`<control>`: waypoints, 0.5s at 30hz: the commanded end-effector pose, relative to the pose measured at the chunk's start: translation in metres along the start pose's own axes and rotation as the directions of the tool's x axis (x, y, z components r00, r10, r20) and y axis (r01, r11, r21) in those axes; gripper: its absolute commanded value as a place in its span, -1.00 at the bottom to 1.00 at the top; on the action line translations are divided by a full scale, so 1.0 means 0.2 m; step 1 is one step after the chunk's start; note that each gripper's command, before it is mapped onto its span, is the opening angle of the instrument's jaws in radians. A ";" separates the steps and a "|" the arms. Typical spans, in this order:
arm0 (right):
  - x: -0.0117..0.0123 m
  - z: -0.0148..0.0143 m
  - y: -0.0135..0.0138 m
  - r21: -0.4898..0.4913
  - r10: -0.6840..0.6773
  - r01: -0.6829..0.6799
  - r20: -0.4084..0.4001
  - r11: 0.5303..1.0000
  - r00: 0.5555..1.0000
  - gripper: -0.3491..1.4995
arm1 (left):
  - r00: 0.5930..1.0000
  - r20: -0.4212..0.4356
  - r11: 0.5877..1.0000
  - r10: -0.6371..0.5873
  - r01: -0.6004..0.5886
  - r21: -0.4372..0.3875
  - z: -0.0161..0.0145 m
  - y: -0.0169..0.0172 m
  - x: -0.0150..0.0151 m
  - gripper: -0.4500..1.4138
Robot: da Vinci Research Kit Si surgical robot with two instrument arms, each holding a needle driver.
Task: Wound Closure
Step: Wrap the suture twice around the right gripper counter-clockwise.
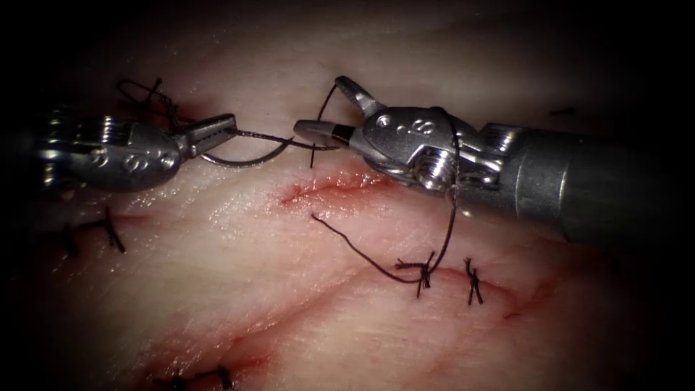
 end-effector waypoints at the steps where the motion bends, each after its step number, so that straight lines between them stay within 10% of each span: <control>1: -0.002 0.007 -0.001 0.081 0.025 -0.024 -0.019 0.996 0.999 0.60 | 1.000 -0.010 1.000 0.022 -0.022 -0.003 0.007 -0.004 0.002 -1.00; 15: -0.003 0.013 -0.023 0.500 0.147 -0.087 -0.081 0.862 0.986 0.47 | 0.993 -0.077 0.993 0.085 -0.091 -0.076 0.029 -0.006 0.004 -1.00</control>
